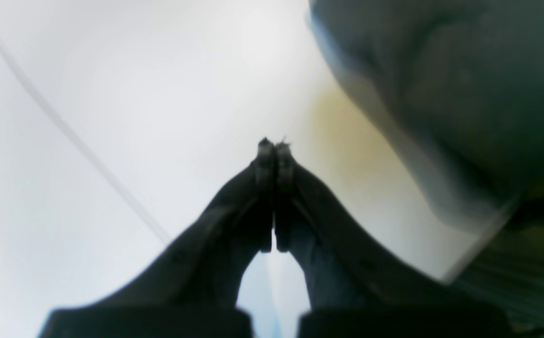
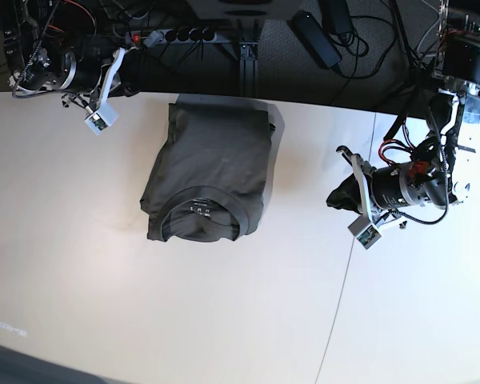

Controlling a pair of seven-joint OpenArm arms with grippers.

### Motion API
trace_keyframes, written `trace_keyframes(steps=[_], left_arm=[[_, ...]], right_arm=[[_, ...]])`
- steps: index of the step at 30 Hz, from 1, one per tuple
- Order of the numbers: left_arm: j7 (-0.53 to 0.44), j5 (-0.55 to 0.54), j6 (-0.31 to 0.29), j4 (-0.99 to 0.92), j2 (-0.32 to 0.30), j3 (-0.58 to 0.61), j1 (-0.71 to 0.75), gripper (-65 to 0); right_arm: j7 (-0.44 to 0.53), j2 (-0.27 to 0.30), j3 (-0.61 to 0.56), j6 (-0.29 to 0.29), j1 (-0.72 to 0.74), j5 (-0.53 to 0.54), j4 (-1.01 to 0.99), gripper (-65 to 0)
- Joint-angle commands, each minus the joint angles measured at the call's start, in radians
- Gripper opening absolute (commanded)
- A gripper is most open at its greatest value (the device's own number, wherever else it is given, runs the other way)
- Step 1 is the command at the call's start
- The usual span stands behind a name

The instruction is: Fold the T-shirt properly

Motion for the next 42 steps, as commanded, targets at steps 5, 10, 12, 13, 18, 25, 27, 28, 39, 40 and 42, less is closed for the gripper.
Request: trace_keyframes(steps=[5,10,12,13,18,25,27,28,39,40,42], left_arm=[[-0.013,-0.037,-0.006,0.187,-0.107,-0.108,0.174,-65.0],[-0.010,-0.054,-0.007,0.314,-0.140,-0.248,0.383,-65.0],[-0.003,-0.056,-0.007,0.351,-0.140,-0.306,0.465,-65.0],[-0.002,-0.059,-0.007,0.366,-0.140,-0.335,0.507,-65.0],[-0.003,-0.086,-0.041,0.391,-0.140,-0.446,0.705,-65.0],[-0.119,0.005,-0.042,0.290,-0.085,-0.455,0.893,-65.0],[-0.168,0.039,-0.042,0.205,-0.048,-0.449,0.909,-65.0],[-0.183,0.055,-0.042,0.153,-0.032,-0.441,0.908,-65.0],[-0.879,0.393,-0.042,-0.596,0.050,-0.200,0.740,-65.0],[-0.909,0.405,-0.042,-0.681,0.059,-0.168,0.696,-65.0],[-0.954,0.428,0.009,-0.851,0.090,-0.110,0.601,-65.0]], right_arm=[[0.013,0.017,0.043,0.041,-0.075,0.017,0.054,-65.0],[0.013,0.017,0.043,0.041,-0.145,0.019,0.071,-65.0],[0.013,0.016,0.043,0.041,-0.175,0.026,0.071,-65.0],[0.013,0.016,0.043,0.041,-0.192,0.026,0.071,-65.0],[0.013,0.016,0.043,0.041,-0.258,0.025,0.071,-65.0],[0.029,0.014,0.043,0.041,-0.341,0.024,0.042,-65.0],[0.040,0.013,0.041,0.041,-0.360,0.024,0.016,-65.0],[0.043,0.013,0.041,0.041,-0.366,0.024,-0.003,-65.0],[0.175,-0.051,0.041,0.030,-0.300,-0.005,-0.463,-65.0],[0.179,-0.062,0.041,0.030,-0.277,-0.005,-0.514,-65.0],[0.191,-0.085,0.041,0.030,-0.222,-0.006,-0.615,-65.0]])
